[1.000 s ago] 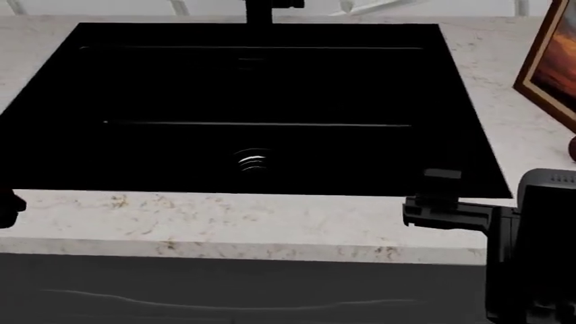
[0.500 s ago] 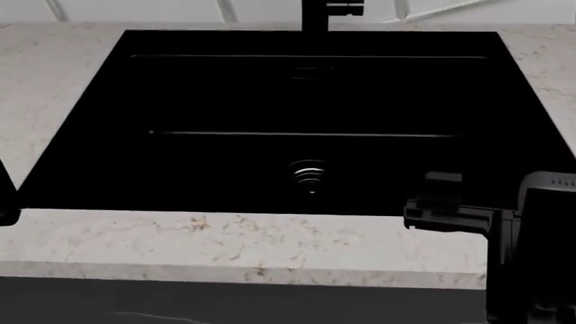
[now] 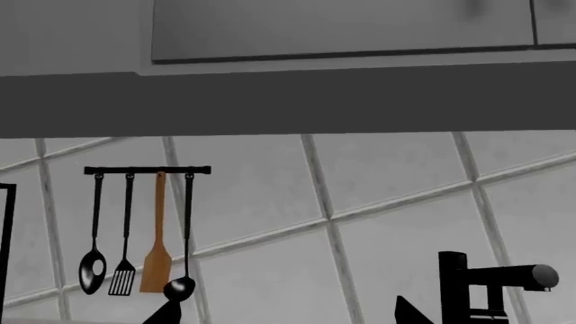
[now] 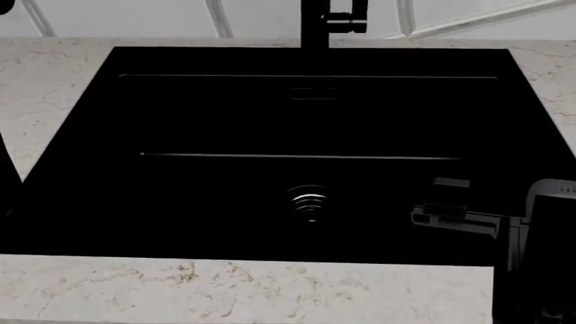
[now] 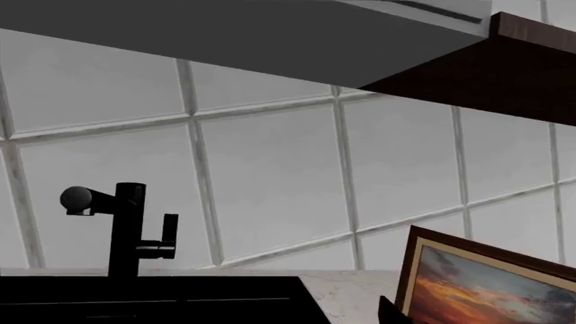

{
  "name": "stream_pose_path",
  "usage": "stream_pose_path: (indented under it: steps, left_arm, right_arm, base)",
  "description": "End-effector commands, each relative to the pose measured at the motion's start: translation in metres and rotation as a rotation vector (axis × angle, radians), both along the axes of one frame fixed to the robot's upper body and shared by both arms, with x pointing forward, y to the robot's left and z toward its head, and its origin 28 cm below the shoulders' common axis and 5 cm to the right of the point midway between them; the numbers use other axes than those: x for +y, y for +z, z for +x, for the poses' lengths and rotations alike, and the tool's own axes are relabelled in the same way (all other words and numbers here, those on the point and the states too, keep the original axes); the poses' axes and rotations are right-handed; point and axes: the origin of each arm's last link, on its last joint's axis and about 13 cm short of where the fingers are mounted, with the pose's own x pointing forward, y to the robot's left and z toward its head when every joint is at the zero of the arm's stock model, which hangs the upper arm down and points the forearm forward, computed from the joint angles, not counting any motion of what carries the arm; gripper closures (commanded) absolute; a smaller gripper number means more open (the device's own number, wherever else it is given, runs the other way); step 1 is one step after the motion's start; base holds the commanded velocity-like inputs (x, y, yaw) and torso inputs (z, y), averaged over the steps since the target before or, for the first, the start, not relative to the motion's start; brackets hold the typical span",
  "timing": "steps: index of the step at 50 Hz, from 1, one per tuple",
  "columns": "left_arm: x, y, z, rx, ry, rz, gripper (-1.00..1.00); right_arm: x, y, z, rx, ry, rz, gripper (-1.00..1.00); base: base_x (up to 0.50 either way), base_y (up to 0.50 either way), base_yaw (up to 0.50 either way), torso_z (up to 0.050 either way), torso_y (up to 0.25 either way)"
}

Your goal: Turn the sink spout to the right.

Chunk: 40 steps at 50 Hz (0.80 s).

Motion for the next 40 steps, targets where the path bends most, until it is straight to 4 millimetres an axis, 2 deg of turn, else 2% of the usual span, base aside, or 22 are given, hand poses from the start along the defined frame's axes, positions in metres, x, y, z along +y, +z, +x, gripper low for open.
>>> stream_pose_path:
  steps: [1, 40]
  left_arm:
    - [-0.0015, 0.0004, 0.0010, 0.000, -0.006, 0.004, -1.00]
    - [-0.0046, -0.0003, 0.0031, 0.006, -0.032, 0.006, -1.00]
  right_arm:
    - [-0.0011, -0.0019, -0.0013, 0.001, -0.004, 0.003, -1.00]
    - [-0.0019, -0.0029, -0.0022, 0.003, -0.013, 0.004, -1.00]
  base:
    - [0.23, 0.00, 0.00, 0.000, 0.000]
    - [0.23, 0.00, 0.00, 0.000, 0.000]
